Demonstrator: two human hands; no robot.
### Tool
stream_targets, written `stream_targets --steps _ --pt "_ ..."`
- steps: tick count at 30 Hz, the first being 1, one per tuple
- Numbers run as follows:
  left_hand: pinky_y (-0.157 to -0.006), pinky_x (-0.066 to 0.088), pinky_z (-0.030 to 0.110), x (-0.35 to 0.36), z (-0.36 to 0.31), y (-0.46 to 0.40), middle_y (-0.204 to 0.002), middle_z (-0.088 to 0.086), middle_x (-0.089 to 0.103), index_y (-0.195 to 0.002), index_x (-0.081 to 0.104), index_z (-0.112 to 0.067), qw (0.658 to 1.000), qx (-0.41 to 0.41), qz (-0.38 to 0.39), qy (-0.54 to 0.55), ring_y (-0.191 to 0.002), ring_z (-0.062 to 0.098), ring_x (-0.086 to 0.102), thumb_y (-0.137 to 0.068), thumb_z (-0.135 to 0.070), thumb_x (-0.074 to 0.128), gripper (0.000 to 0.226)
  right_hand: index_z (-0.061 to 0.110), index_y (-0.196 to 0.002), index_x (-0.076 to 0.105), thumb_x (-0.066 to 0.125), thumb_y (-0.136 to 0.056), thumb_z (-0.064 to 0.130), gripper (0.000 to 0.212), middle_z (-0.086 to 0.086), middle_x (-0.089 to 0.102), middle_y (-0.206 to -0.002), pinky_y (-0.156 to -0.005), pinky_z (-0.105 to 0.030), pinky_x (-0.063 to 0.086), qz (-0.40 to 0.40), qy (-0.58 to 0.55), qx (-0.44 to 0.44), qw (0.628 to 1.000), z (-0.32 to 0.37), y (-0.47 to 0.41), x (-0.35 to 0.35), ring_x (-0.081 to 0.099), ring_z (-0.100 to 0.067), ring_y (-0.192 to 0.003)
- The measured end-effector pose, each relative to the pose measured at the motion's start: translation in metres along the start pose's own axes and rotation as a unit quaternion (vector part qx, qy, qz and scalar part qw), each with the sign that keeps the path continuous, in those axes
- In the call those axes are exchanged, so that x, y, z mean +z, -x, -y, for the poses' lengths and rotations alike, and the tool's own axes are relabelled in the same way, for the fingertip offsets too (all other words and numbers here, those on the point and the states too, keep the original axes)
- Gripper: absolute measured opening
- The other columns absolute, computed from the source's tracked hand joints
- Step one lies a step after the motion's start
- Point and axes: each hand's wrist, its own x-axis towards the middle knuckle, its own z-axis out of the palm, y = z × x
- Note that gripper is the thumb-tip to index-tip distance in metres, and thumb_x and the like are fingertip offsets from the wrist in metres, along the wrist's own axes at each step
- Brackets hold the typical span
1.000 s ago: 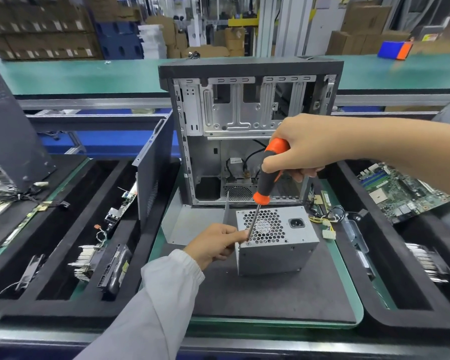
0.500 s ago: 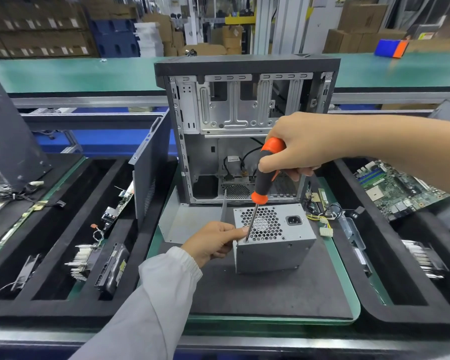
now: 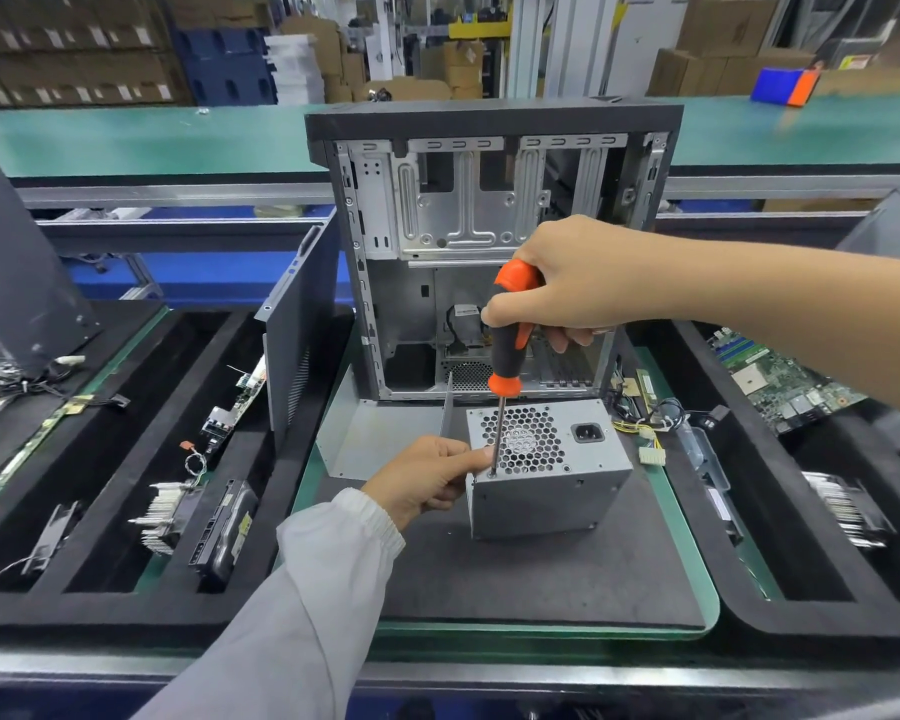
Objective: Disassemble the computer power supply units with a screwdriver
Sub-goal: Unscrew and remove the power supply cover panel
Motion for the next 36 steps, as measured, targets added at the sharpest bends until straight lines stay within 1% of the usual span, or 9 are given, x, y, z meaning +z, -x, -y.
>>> stream_targets --steps 11,15,17,20,24,26,30,33,36 --pt "-0.043 0.016 0.019 0.000 -0.007 0.005 -0.055 -0.002 0.024 -0.076 0.054 -0.007 0.999 -0.005 -0.034 -0.039 -0.045 0.011 0.018 -0.090 -0.039 0.066 0.037 0.013 -0.073 0.062 0.059 -0.085 0.044 0.034 0.002 0.064 -0.047 -0.036 -0.012 0.038 0.019 0.010 -0.007 1.000 0.008 0.002 0.002 0.054 -0.007 -0.034" --pt "-0.049 0.026 0.021 -0.010 -0.021 0.016 -0.049 -0.013 0.037 -0.088 0.062 -0.013 0.962 0.178 -0.188 -0.083 -0.043 0.004 0.030 -0.093 -0.031 0.065 0.019 0.015 -0.080 0.063 0.063 -0.086 0.044 0.030 -0.001 0.068 -0.055 -0.042 -0.016 0.044 0.093 0.013 -0.007 0.996 0.015 0.003 -0.009 0.056 -0.008 -0.037" --pt "-0.051 0.027 0.018 -0.013 -0.031 0.026 -0.053 -0.014 0.038 -0.094 0.070 -0.026 0.957 0.260 -0.117 -0.063 -0.050 0.006 0.029 -0.089 -0.028 0.068 0.007 0.016 -0.083 0.061 0.065 -0.086 0.042 0.027 -0.002 0.069 -0.060 -0.046 -0.019 0.047 0.132 0.014 -0.013 0.991 0.017 0.002 -0.014 0.059 -0.009 -0.041" --pt "-0.056 0.022 0.019 -0.006 -0.031 0.031 -0.060 0.001 0.030 -0.101 0.075 -0.040 0.950 0.279 -0.021 -0.137 -0.057 0.014 0.025 -0.080 -0.030 0.076 0.024 0.016 -0.087 0.061 0.068 -0.085 0.040 0.025 -0.004 0.070 -0.066 -0.050 -0.020 0.050 0.180 0.021 -0.037 0.983 0.019 0.004 -0.020 0.062 -0.010 -0.047" --pt "-0.070 0.042 0.014 0.015 -0.019 0.032 -0.078 0.015 0.067 -0.091 0.077 -0.015 0.948 0.283 0.023 -0.145 -0.074 0.003 0.060 -0.091 -0.017 0.062 0.015 0.012 -0.097 0.062 0.068 -0.087 0.033 0.024 -0.003 0.069 -0.069 -0.052 -0.020 0.052 0.218 0.054 -0.060 0.973 0.017 0.010 -0.027 0.063 -0.007 -0.046" --pt "-0.079 0.043 0.014 0.019 -0.015 0.033 -0.090 0.023 0.065 -0.094 0.073 0.001 0.947 0.280 0.020 -0.158 -0.086 0.000 0.061 -0.096 -0.019 0.055 0.027 0.017 -0.102 0.061 0.068 -0.088 0.026 0.019 0.004 0.066 -0.063 -0.059 -0.025 0.055 0.214 0.093 -0.068 0.970 0.013 0.011 -0.028 0.064 -0.007 -0.046" --pt "-0.072 0.039 0.011 0.020 -0.021 0.032 -0.073 -0.021 0.054 -0.099 0.071 -0.027 0.933 0.269 0.000 -0.239 -0.073 -0.004 0.050 -0.101 -0.020 0.050 0.022 0.027 -0.106 0.057 0.059 -0.084 0.004 0.032 0.013 0.055 -0.070 -0.065 -0.031 0.053 0.160 0.225 -0.117 0.954 0.010 0.010 -0.020 0.068 -0.016 -0.065" --pt "-0.072 0.040 0.011 0.015 -0.026 0.028 -0.075 -0.015 0.050 -0.099 0.074 -0.015 0.929 0.267 0.003 -0.256 -0.072 -0.003 0.050 -0.100 -0.015 0.052 0.022 0.027 -0.100 0.055 0.065 -0.084 0.035 0.021 0.009 0.061 -0.065 -0.062 -0.029 0.052 0.152 0.191 -0.115 0.963 0.009 0.007 -0.016 0.069 -0.017 -0.063" --pt "-0.072 0.040 0.010 0.010 -0.030 0.024 -0.074 -0.005 0.048 -0.097 0.075 -0.004 0.925 0.274 0.020 -0.262 -0.070 -0.001 0.050 -0.098 -0.009 0.054 0.021 0.017 -0.088 0.057 0.046 -0.073 0.080 0.066 0.004 0.065 -0.049 -0.042 -0.019 0.046 0.094 0.117 -0.017 0.989 0.009 -0.001 -0.013 0.066 -0.014 -0.046"
